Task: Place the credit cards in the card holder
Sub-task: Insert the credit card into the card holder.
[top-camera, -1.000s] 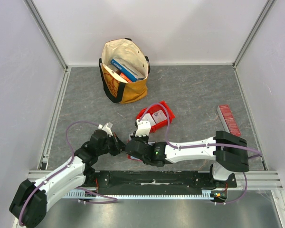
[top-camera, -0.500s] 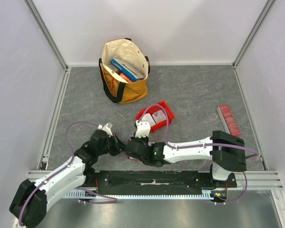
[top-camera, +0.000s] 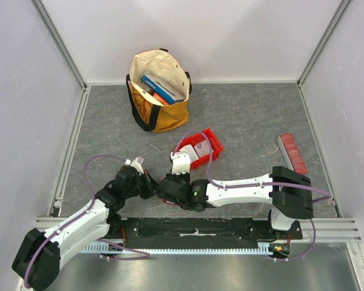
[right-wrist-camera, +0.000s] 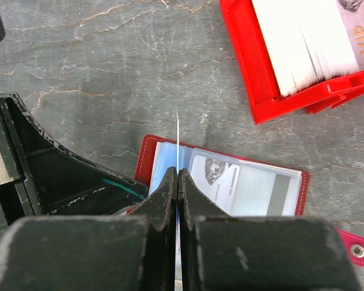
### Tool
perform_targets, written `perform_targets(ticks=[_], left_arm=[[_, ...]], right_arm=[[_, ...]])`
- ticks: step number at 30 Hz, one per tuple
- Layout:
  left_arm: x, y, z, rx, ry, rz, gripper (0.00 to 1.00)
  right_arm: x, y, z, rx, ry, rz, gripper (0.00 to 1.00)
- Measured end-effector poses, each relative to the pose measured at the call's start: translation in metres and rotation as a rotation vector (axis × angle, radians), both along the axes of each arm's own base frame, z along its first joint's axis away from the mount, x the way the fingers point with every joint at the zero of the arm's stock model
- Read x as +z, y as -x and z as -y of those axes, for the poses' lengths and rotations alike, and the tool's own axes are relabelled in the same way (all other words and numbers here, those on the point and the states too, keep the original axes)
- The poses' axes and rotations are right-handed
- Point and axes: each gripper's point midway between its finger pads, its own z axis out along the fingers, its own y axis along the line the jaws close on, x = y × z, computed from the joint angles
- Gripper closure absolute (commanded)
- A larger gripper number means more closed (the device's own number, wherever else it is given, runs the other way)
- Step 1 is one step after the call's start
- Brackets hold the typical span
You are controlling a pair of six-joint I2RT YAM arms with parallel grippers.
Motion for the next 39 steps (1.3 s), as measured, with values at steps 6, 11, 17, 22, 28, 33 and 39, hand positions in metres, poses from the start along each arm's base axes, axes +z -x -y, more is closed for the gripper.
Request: perform_targets(ticks=[6, 11, 17, 22, 28, 33, 39], left_arm=[[-0.002, 0.000, 0.000, 0.001, -0.004, -0.006, 0.98], [-0.003, 0.000, -0.001, 0.002, -0.008, -0.010, 0.98], [-0.005, 0.000, -0.002, 0.009, -0.017, -0.014, 0.98], [-0.008, 0.000, -0.003, 0.014, -0.027, -0.023, 0.98], [-0.013, 0.001, -0.004, 0.015, -0.039, -0.040, 0.98], [-0.025, 0.005, -0.007, 0.015, -0.060, -0.071, 0.98], [-0.031, 0.006, -0.007, 0.014, -0.059, -0.072, 0.98]], right_arm=[[0.007, 0.003, 0.005, -0.003, 0.050, 0.018, 1.00], [0.003, 0.007, 0.015, -0.008, 0.101, 0.017, 1.00], [-0.002, 0.011, 0.037, -0.029, 0.112, 0.001, 1.00], [0.000, 0.016, 0.059, -0.052, 0.093, -0.013, 1.00], [0.008, 0.016, 0.069, -0.059, 0.027, -0.036, 1.00], [-0.011, 0.016, 0.066, -0.001, -0.112, -0.145, 1.00], [-0.036, 0.025, 0.058, 0.051, -0.241, -0.246, 1.00]])
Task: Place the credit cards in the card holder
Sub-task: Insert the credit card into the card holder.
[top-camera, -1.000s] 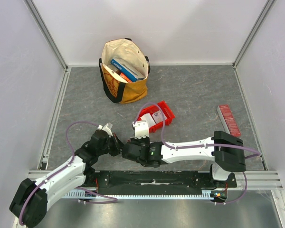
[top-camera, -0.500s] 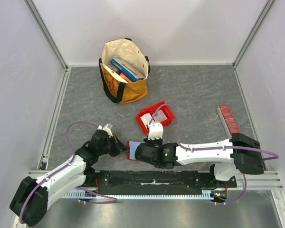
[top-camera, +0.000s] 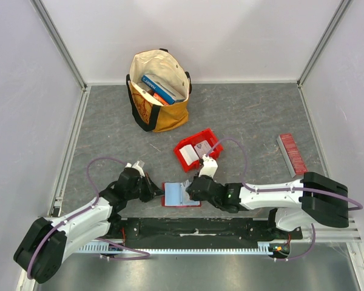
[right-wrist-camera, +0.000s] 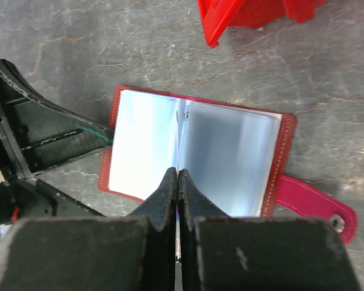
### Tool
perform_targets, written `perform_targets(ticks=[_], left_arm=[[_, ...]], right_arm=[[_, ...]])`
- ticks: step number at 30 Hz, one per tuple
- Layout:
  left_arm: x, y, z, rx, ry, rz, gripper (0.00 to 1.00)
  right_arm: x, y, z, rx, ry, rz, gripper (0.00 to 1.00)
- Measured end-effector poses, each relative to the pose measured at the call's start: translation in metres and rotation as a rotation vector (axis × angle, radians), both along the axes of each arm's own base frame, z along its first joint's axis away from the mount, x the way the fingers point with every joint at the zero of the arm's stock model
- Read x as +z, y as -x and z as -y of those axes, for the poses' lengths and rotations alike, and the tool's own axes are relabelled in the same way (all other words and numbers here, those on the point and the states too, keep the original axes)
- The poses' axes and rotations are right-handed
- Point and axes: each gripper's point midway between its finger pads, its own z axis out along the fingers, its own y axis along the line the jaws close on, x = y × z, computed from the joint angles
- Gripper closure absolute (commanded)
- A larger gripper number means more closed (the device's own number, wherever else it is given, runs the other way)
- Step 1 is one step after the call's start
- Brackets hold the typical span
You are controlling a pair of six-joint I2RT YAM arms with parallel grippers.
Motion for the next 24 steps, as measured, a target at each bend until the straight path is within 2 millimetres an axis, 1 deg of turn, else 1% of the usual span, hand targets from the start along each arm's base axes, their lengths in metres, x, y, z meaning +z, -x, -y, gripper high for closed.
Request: perform_targets(ticks=[3, 6, 11, 16, 20, 24], left_arm=[[0.000, -0.001, 0.000, 0.000, 0.003, 0.006, 0.98], [0.000, -0.001, 0.001, 0.000, 0.005, 0.009, 0.98], [0.000, -0.001, 0.001, 0.000, 0.007, 0.011, 0.98], [0.000, -0.001, 0.001, 0.000, 0.009, 0.013, 0.98], [0.000, -0.001, 0.001, 0.000, 0.010, 0.014, 0.98], [0.000, -0.001, 0.001, 0.001, 0.010, 0.014, 0.98]], right_arm=[[-0.004, 0.003, -0.007, 0.009, -0.091, -0.032, 1.00], [-0.007, 0.003, -0.009, 0.000, -0.141, -0.057, 1.00], [-0.008, 0.003, -0.012, -0.023, -0.217, -0.075, 1.00], [-0.020, 0.006, -0.008, -0.050, -0.235, -0.109, 1.00], [-0.025, 0.008, -0.004, -0.071, -0.259, -0.127, 1.00], [-0.026, 0.007, -0.007, -0.077, -0.287, -0.133, 1.00]])
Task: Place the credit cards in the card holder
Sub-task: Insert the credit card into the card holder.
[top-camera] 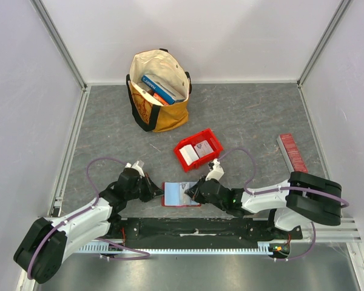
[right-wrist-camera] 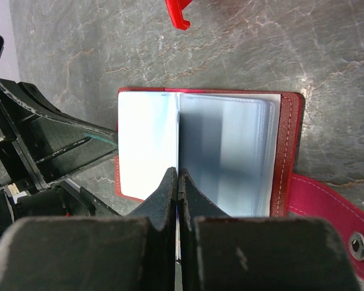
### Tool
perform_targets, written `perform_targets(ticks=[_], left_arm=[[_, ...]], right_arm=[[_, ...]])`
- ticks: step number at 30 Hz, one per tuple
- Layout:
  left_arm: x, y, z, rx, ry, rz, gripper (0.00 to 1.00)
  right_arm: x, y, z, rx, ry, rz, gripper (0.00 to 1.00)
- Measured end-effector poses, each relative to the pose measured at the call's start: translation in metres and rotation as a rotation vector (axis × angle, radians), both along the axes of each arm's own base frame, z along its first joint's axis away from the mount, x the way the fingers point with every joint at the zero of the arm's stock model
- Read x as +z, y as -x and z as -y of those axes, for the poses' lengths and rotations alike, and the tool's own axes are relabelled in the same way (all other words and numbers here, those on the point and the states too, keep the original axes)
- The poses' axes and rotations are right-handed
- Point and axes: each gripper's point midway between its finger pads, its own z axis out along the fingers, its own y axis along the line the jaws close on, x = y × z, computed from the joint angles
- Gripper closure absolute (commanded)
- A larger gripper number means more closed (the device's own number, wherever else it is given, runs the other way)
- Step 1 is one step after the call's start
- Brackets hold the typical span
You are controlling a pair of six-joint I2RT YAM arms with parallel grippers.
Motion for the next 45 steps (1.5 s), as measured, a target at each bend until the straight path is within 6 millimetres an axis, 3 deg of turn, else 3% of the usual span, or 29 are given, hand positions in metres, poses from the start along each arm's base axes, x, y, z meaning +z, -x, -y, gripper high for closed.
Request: perform_targets(ticks=[40, 45], left_arm=[[0.000, -0.001, 0.000, 0.000, 0.001, 0.001, 0.98], [0.000, -0.001, 0.000, 0.000, 0.001, 0.001, 0.98]], right_arm=[[-0.007, -0.008, -0.018, -0.014, -0.078, -0.045, 1.00], [-0.006, -0.008, -0.028, 0.008, -0.063, -0.056, 1.00]])
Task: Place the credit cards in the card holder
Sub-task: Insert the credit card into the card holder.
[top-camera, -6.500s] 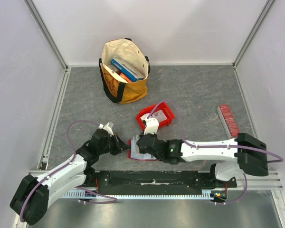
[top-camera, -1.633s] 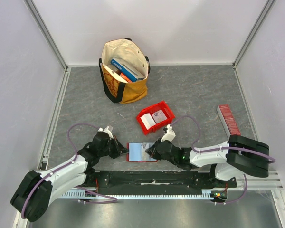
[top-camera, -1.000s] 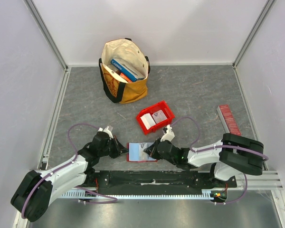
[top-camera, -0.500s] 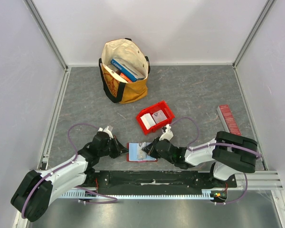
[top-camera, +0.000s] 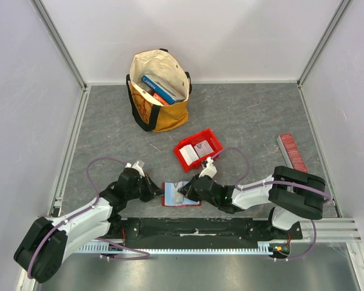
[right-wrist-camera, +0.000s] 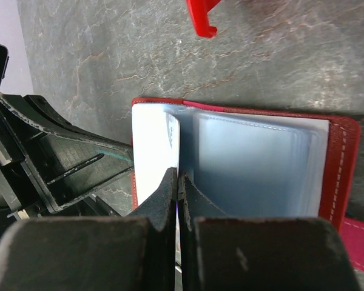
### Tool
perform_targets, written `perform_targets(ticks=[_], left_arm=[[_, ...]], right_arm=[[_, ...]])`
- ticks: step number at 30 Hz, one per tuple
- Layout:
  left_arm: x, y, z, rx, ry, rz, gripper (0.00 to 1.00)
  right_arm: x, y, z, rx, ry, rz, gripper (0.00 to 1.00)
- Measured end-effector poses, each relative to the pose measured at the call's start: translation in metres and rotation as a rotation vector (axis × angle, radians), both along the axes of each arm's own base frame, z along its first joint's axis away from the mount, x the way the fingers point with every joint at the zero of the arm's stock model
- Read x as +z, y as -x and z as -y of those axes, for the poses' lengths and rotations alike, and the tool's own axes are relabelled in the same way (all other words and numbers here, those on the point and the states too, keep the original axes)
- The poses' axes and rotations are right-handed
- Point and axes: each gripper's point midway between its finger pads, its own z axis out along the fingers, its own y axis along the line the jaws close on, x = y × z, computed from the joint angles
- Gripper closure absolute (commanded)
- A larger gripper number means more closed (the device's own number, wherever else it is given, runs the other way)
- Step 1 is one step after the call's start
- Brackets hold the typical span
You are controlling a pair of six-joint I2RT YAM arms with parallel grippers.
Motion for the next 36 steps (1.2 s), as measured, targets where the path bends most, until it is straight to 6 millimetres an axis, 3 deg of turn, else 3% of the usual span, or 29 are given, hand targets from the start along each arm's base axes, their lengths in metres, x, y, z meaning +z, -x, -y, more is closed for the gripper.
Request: perform_targets(ticks=[3, 12, 23, 36], left_arm=[[0.000, 0.000, 0.000, 0.000, 0.000, 0.000, 0.98], [0.000, 0.000, 0.000, 0.000, 0.001, 0.001, 0.98], [0.000, 0.000, 0.001, -0.001, 0.002, 0.000, 0.98], [0.000, 0.000, 0.001, -0.001, 0.002, 0.001, 0.98]], right_arm=[[-0.001, 0.000, -0.004, 0.009, 0.007, -0.008, 0.94], [-0.006, 0.004, 0.002, 0.031, 0.092, -0.019, 0.50], [0.001, 0.005, 0.007, 0.056, 0.168, 0.006, 0.48], [-0.003, 0.008, -0.016, 0.177, 0.225, 0.044, 0.61]])
